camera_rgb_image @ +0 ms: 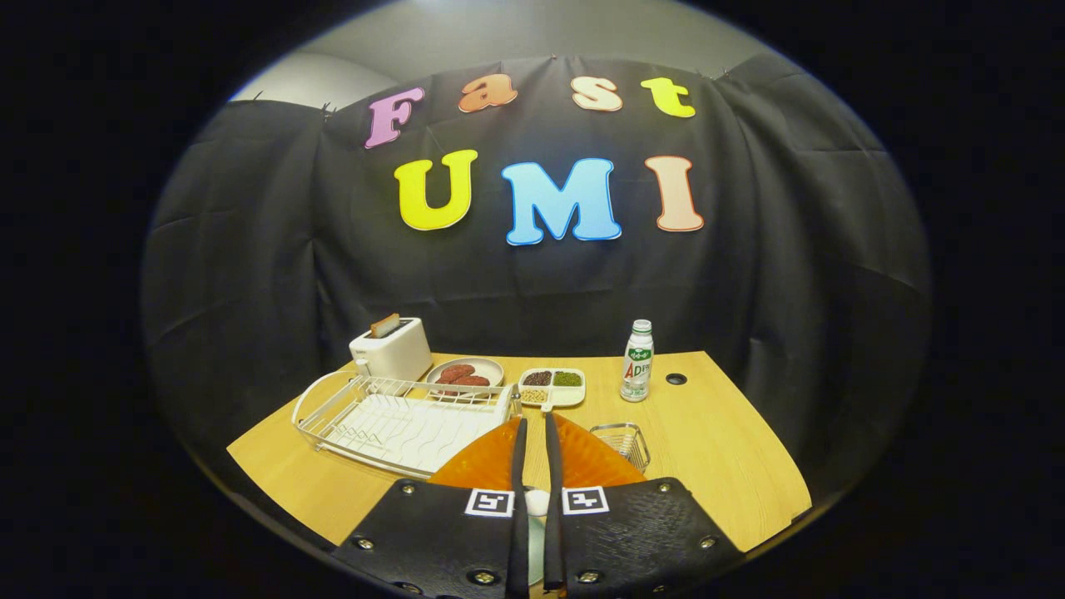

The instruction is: Take the plate from the dish rack, then take the spoon from the basket and place it into the plate.

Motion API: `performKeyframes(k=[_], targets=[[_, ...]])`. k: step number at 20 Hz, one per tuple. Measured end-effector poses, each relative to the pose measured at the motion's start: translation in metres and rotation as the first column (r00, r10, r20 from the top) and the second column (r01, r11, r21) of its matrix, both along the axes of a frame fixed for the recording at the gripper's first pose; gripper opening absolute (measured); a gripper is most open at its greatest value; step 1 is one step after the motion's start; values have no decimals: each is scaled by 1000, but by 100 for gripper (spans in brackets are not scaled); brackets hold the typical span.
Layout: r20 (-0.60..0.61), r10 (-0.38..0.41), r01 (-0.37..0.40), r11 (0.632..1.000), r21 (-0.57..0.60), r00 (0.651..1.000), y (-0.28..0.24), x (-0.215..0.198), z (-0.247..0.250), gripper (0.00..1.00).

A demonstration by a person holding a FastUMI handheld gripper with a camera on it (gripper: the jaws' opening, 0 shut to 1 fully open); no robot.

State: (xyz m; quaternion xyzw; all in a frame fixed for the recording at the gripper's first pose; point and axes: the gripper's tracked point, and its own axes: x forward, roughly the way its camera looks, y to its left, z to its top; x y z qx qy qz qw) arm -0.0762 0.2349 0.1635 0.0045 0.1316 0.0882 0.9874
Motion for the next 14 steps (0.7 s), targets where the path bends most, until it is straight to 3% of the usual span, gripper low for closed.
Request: performKeyframes(k=[14], targets=[[-135,177,-185,982,-48,975,66,0,-54,7]])
